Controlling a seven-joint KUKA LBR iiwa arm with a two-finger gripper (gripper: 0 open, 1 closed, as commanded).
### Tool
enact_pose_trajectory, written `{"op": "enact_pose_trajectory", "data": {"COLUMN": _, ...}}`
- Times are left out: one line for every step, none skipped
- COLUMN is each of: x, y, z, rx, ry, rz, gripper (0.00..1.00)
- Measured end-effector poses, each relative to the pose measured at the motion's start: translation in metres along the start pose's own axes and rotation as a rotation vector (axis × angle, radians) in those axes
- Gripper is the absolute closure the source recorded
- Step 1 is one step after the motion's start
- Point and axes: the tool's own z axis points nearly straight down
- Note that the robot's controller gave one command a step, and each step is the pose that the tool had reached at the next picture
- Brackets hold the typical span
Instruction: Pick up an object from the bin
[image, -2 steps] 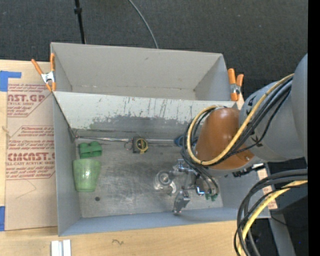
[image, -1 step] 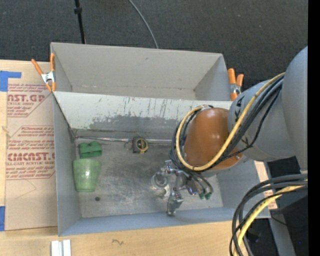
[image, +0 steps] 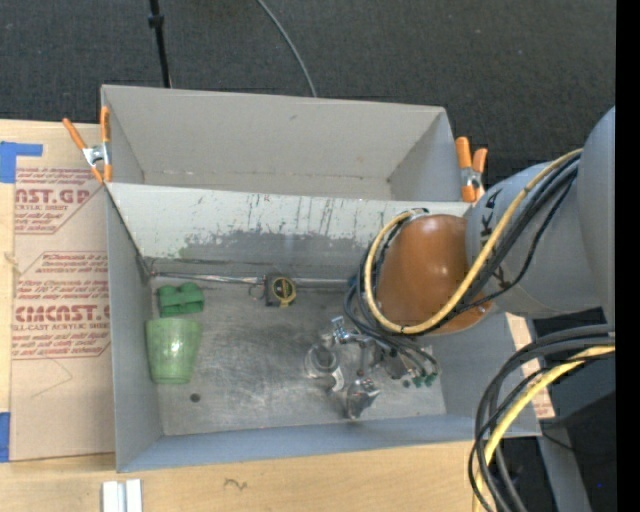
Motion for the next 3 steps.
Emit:
{"op": "enact_pose_trajectory", "data": {"x": 0.013, "y": -0.006, "z": 0.0, "rx": 0.002, "ry": -0.012, "rz": 0.011, "gripper": 0.0}}
{"op": "enact_pose_trajectory", "data": {"x": 0.007, "y": -0.007, "z": -0.004, "rx": 0.007, "ry": -0.034, "rz": 0.011, "gripper": 1.0}}
{"op": "enact_pose_trajectory", "data": {"x": 0.003, "y": -0.006, "z": -0.097, "rx": 0.009, "ry": 0.01, "rz": 0.011, "gripper": 1.0}}
